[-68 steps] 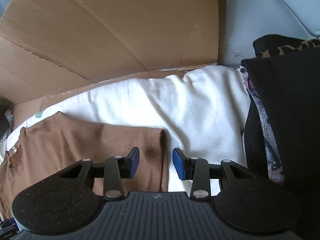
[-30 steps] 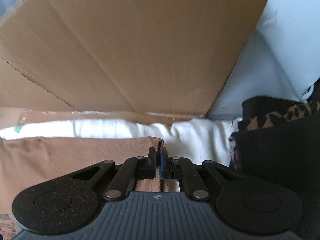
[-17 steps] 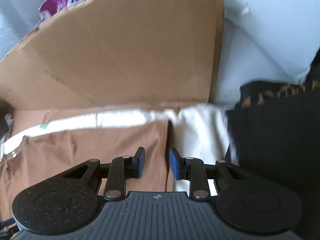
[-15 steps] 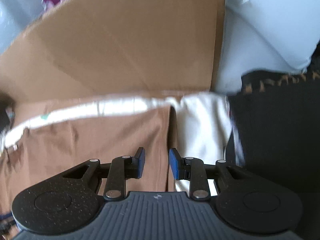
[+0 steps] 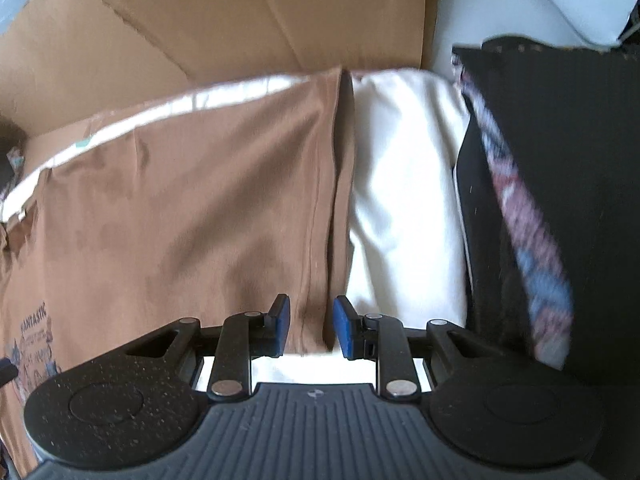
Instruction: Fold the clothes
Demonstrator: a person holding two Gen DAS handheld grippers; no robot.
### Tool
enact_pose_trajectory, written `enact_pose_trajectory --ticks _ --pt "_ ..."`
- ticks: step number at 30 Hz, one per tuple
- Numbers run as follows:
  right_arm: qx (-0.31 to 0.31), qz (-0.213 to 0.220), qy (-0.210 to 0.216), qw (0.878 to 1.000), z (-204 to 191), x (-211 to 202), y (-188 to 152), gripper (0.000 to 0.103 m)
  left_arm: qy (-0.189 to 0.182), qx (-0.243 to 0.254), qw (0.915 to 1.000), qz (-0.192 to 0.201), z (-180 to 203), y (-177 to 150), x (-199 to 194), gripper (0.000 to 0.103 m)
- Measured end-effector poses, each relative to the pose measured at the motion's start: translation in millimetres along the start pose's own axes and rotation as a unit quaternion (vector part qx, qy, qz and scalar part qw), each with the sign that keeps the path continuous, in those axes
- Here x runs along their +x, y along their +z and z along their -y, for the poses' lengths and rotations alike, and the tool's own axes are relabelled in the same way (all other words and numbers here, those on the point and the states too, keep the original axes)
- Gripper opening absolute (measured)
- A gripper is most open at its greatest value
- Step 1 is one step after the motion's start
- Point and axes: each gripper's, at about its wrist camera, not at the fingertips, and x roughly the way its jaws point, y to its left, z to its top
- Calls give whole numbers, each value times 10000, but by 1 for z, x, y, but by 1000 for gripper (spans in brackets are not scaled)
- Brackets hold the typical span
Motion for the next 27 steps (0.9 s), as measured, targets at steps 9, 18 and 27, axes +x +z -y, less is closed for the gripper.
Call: enact_pose_trajectory --ticks 9,18,27 --pt "100 -71 -276 9995 1 -2 -10 2 26 -9 10000 14 3 -4 -4 81" --pt "127 -77 -762 9970 3 1 -22 2 32 -13 10000 5 3 -5 -2 81" --pt "197 538 -732 9957 4 -28 -28 9 29 -44 10000 34 4 -4 0 81"
